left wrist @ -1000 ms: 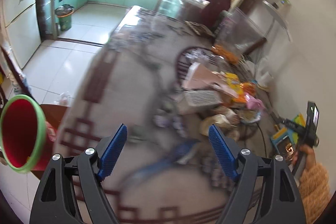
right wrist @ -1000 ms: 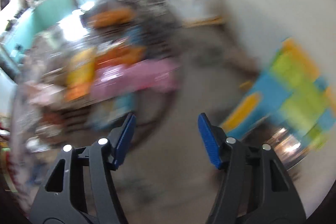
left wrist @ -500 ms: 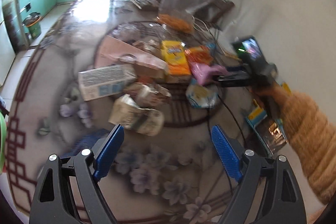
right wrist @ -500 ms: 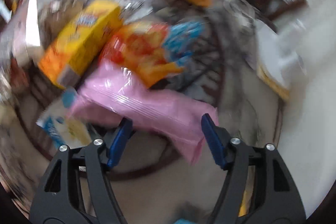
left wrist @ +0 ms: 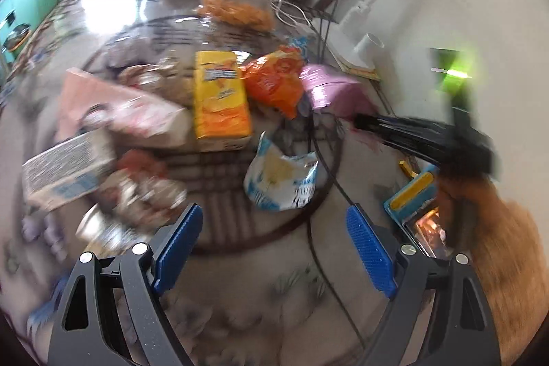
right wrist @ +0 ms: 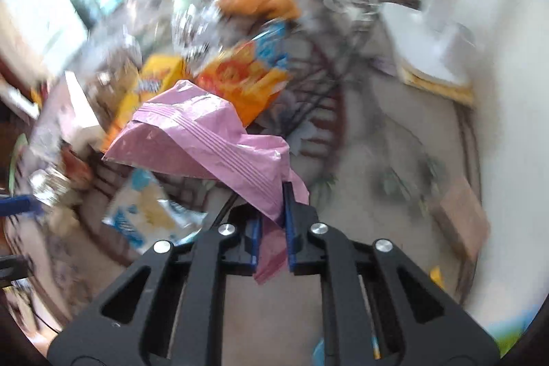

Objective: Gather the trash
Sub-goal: 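Grasp the pink plastic bag with the right gripper while the left gripper grasps the white-blue snack bag, then carry both bags over the red bucket and open both grippers to drop them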

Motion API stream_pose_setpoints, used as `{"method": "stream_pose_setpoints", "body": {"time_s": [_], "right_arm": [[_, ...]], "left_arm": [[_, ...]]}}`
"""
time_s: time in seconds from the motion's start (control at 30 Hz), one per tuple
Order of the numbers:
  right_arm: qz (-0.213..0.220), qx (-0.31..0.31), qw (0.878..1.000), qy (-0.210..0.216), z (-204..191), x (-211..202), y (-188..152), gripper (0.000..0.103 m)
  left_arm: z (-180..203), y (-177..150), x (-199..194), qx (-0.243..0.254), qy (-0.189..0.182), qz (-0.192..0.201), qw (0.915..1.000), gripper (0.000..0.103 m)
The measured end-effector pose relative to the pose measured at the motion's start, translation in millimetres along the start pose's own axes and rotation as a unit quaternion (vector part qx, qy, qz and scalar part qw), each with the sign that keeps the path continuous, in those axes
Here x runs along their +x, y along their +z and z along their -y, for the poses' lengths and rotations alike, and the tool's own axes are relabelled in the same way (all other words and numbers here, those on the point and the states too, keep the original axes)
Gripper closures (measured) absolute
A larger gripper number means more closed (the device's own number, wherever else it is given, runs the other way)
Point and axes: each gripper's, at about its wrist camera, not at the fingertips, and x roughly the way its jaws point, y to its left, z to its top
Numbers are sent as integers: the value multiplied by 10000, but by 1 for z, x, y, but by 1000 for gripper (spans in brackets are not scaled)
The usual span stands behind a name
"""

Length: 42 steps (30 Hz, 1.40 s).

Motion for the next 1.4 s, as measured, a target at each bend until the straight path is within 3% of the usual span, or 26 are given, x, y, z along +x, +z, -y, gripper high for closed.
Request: {"method": "stream_pose_setpoints", "body": {"time_s": [0.17, 0.27, 0.43, 0.5, 0.57, 0.67, 0.8, 0.93, 1.13, 1.4], "right_arm": [[574, 1262, 9901, 197, 27, -54, -40, 91], [801, 1605, 9833, 312, 32, -74, -56, 91], [895, 1753, 9799, 333, 31, -87, -70, 91], [907, 1764, 9795, 348, 30, -90, -72, 91], [928, 1751, 9794, 379, 27, -91, -73, 91], [984, 1676, 9800, 437, 18, -92, -69, 91], [1042, 1444, 9824, 564, 0, -92, -59, 91], [1168, 1097, 9845, 715, -28, -98, -47, 91], [1220, 624, 9854, 1014, -75, -98, -29, 91], [1188, -63, 9825, 1434, -149, -96, -12, 91]], "left_arm": [[11, 17, 58, 125, 51, -354, 9993, 22], [10, 23, 88, 27, -56, -575, 9983, 26], [22, 20, 118, 141, -159, -822, 9964, 55], [22, 17, 124, 76, -231, -910, 9956, 84], [21, 14, 124, 39, -304, -939, 9951, 97], [21, 11, 107, 84, -320, -721, 9969, 100], [12, 7, 56, -9, -261, -204, 9994, 100], [2, -1, -7, -6, 129, 399, 9991, 100], [-31, -20, -81, -141, 981, 972, 9903, 100], [-85, -54, -147, -779, 1657, 1418, 9728, 100]]}}
